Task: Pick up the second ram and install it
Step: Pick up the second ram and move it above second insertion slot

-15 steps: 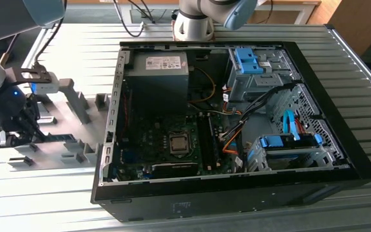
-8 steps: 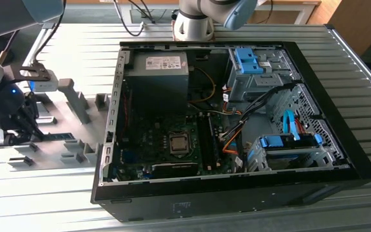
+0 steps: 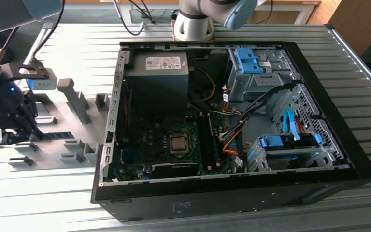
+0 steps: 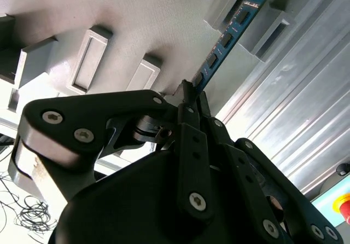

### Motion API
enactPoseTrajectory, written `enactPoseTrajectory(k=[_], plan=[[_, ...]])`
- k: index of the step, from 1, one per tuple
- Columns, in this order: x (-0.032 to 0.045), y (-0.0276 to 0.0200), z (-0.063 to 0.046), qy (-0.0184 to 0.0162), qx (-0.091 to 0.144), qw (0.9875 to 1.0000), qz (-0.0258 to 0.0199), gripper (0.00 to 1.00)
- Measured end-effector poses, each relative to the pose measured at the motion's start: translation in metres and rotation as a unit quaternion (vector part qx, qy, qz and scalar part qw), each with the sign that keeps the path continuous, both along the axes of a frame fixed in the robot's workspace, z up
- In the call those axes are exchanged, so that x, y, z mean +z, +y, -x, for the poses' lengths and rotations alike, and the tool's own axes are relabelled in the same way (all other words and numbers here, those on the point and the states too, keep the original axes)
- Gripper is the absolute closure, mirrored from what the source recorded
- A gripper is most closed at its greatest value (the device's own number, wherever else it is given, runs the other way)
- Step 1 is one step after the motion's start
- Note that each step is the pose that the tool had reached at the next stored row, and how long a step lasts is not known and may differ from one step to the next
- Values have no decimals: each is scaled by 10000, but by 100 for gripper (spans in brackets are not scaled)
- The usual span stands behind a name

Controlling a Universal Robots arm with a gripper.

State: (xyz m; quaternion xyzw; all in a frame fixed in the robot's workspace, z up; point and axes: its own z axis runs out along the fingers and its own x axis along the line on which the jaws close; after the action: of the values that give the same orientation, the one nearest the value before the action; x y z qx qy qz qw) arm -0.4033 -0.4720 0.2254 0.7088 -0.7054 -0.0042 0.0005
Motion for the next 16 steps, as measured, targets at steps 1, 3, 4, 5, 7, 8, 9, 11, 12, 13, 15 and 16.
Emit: enactPoseTrajectory(k=[1, 3, 4, 5, 7, 8, 9, 11, 12, 13, 15, 16], plan=[[5, 0, 0, 0, 0, 10000, 0, 86], [15, 0, 0, 0, 0, 10000, 0, 86], [19, 0, 0, 0, 0, 10000, 0, 86], [23, 0, 0, -1, 0, 10000, 0, 86], [30, 0, 0, 0, 0, 10000, 0, 86], [33, 0, 0, 0, 0, 10000, 0, 86], [37, 0, 0, 0, 0, 10000, 0, 86], [43, 0, 0, -1, 0, 10000, 0, 86], [47, 0, 0, 0, 0, 10000, 0, 86], [51, 0, 0, 0, 0, 10000, 0, 86], [58, 0, 0, -1, 0, 10000, 0, 86], [63, 0, 0, 0, 0, 10000, 0, 86]])
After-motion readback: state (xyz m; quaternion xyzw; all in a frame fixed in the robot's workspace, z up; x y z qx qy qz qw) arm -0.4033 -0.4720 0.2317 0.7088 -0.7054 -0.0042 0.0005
